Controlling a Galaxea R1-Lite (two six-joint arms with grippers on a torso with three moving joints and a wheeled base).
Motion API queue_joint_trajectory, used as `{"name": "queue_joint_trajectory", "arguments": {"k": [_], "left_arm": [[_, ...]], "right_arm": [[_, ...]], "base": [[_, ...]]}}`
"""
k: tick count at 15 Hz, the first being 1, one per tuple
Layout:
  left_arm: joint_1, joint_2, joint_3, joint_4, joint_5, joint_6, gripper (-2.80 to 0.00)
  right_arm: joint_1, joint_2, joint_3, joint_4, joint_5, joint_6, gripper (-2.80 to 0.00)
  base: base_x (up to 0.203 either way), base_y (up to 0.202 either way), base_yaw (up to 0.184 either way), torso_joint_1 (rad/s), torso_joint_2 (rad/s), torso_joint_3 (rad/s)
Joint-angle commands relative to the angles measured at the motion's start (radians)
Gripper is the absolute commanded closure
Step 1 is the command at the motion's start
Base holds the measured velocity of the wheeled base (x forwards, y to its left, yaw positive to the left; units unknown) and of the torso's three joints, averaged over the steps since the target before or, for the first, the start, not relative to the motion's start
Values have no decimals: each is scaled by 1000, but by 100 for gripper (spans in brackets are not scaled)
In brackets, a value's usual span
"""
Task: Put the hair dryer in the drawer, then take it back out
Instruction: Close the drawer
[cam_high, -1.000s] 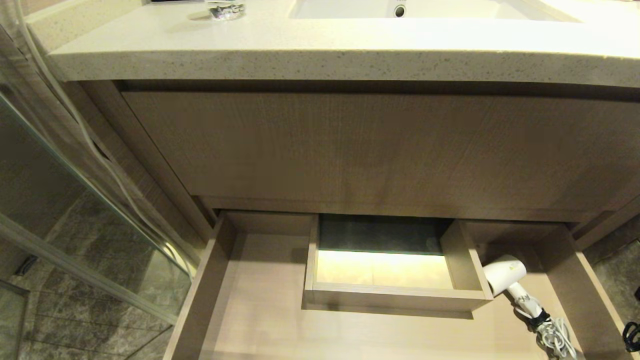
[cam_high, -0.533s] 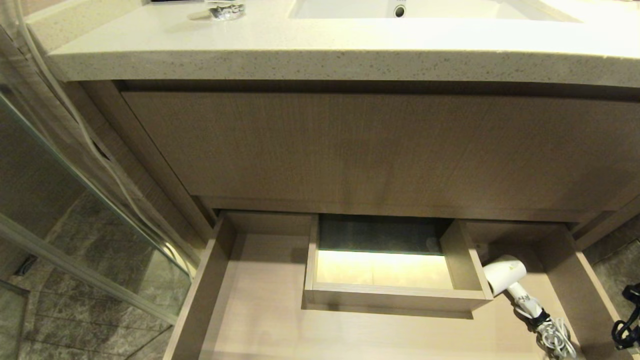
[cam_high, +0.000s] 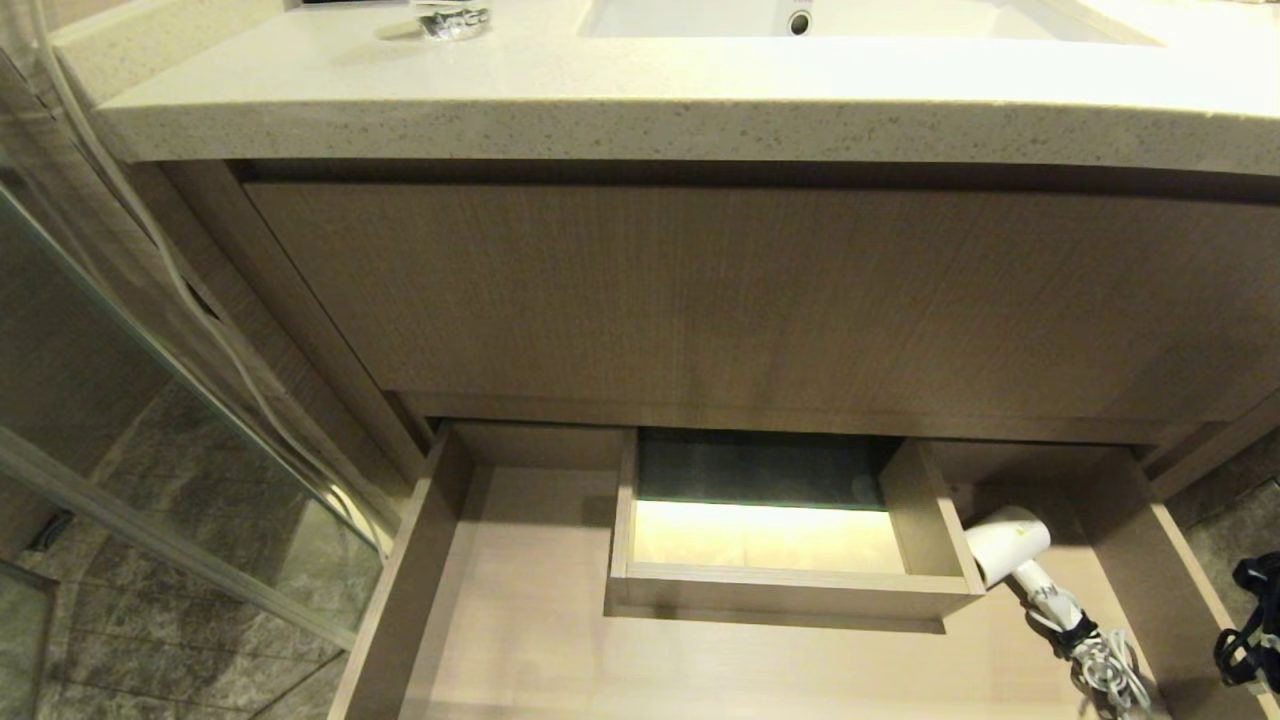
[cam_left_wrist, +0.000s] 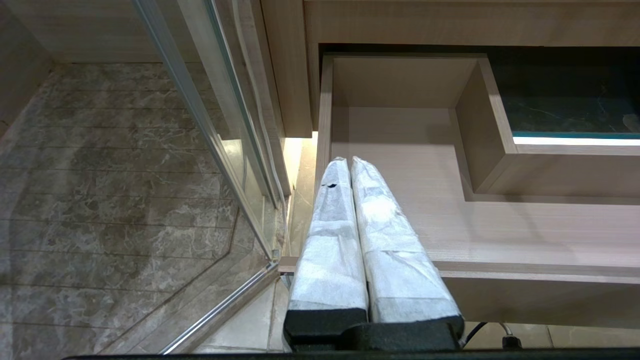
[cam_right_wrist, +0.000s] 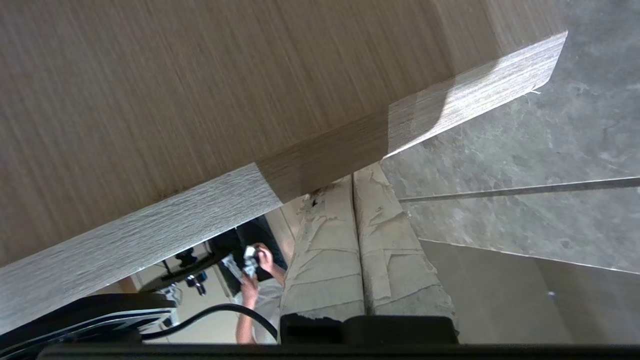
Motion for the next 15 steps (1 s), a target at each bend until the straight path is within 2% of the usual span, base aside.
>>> {"name": "queue_joint_trajectory", "arguments": {"k": [1,4,9,15], "left_arm": [[0,0,0,0,0,0,0],[0,0,0,0,0,0,0],[0,0,0,0,0,0,0],[0,0,0,0,0,0,0]], "right_arm": [[1,-36,8,-19,0,-2,0],[2,-83,16,-35,10,-2,0],[30,-168,28,-60,70,-2,0],[115,-251,63,-268,118,-11,0]], "base": [[0,0,0,0,0,0],[0,0,0,0,0,0],[0,0,0,0,0,0],[0,0,0,0,0,0]]}}
